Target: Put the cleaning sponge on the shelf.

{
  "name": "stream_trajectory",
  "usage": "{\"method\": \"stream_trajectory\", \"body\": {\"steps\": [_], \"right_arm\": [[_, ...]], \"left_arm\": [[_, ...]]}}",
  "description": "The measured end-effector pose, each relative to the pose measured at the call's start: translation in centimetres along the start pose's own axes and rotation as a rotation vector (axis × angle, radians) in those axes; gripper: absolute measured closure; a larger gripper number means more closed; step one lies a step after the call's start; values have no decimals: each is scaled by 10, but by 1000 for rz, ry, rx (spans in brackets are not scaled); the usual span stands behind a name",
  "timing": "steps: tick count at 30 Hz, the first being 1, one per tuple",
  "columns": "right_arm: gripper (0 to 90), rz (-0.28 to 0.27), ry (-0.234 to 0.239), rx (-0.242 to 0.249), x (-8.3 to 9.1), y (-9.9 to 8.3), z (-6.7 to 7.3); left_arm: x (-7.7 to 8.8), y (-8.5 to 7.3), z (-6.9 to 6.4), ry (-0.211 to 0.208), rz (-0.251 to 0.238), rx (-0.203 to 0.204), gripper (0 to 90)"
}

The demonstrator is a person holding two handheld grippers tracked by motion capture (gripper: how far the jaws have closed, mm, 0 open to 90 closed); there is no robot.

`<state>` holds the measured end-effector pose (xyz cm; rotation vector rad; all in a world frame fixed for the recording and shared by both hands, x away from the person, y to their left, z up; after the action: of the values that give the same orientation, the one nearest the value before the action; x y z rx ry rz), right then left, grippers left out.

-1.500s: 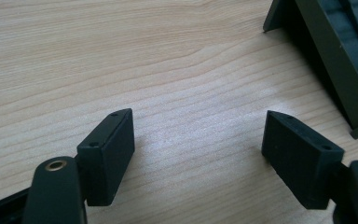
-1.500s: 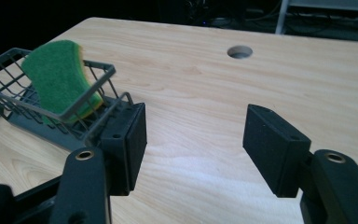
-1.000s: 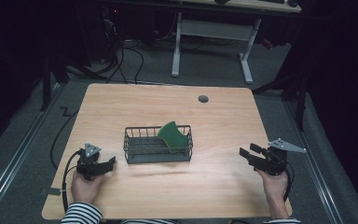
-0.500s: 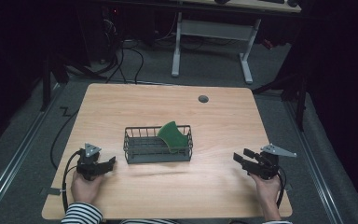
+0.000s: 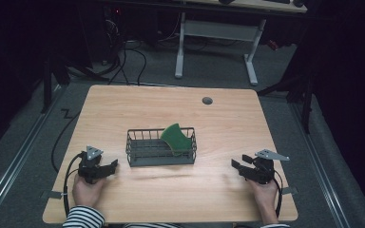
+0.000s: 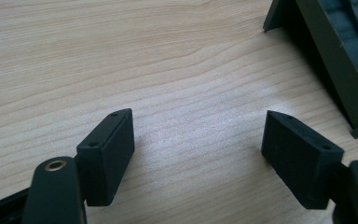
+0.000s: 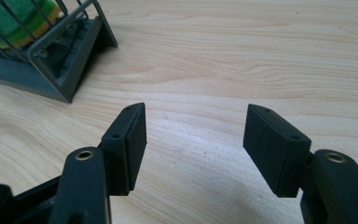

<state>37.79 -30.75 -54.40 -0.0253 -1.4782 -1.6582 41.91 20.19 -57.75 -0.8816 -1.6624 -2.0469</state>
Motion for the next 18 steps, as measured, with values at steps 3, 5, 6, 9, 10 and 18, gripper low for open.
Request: {"method": "stream_trajectory", "body": {"steps": [3,5,6,9,10,18], "right_arm": [[392,16,-12,13,-4,-2,-1],[392,19,-14,9,-4,-2,-1],[391,22,-14,10,-5,-3,-1],[384,53,-31,21,-13,-6,-1],[383,58,-35,24,-14,-7,-1],[367,96,-56,53,-22,-11,0]], "left_arm": [[0,0,0,1,2,-1,259],[0,0,0,1,0,-1,258],[0,0,0,1,0,-1,258],[0,0,0,1,2,-2,257],[0,0,0,1,2,-2,257],[0,0,0,1,0,-1,257]]}}
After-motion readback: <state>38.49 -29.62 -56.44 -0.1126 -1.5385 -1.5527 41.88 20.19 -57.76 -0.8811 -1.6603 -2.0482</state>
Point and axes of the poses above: each handheld gripper's, and its own axes: x roughly backward along the jaws, y roughly out of its top, z roughly to its left, the point moved 6 cm from there along -x, roughly forward along the jaws, and after that the axes turned 11 degrees about y, right-handed, at the moved point
